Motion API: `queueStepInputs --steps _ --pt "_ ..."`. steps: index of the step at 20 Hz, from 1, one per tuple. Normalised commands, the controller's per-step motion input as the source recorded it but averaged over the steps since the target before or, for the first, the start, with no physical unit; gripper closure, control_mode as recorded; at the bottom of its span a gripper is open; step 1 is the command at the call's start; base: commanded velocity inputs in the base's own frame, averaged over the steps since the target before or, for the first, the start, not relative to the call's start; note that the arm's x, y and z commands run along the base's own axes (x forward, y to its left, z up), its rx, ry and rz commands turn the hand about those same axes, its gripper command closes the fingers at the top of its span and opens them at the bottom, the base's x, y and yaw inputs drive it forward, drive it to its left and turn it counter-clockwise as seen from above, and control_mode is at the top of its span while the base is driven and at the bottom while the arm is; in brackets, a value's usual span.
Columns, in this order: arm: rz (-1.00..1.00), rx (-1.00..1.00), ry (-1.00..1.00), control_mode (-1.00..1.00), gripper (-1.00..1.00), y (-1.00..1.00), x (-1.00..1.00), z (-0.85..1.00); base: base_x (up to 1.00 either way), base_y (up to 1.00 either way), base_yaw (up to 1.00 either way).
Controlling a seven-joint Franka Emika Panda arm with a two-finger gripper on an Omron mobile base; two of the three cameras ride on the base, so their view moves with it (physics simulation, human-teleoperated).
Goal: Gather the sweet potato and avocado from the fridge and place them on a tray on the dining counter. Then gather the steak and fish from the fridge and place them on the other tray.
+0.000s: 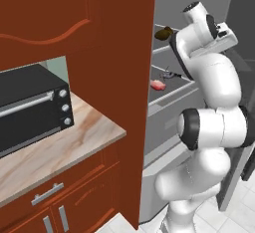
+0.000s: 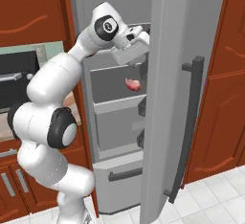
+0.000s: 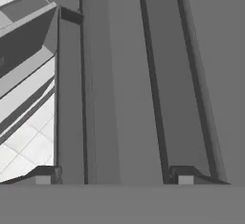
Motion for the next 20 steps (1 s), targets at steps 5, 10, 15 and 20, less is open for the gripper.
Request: queueStepInputs --steps 5,10,15,20 --pt "0.00 0.00 0.00 -1.00 -1.00 -0.93 0.00 -0.08 0.00 0.00 0.00" --pt "0.00 0.00 0.00 -1.00 -1.00 -1.00 0.00 -0.04 0.00 0.00 0.00" --pt "0.02 0.00 -0.01 -1.00 -1.00 -0.98 0.01 -0.02 0.00 0.00 0.00" --pt "0.06 0.00 -0.20 -1.00 -1.00 -0.20 -0.49 0.19 0.00 0.00 0.00"
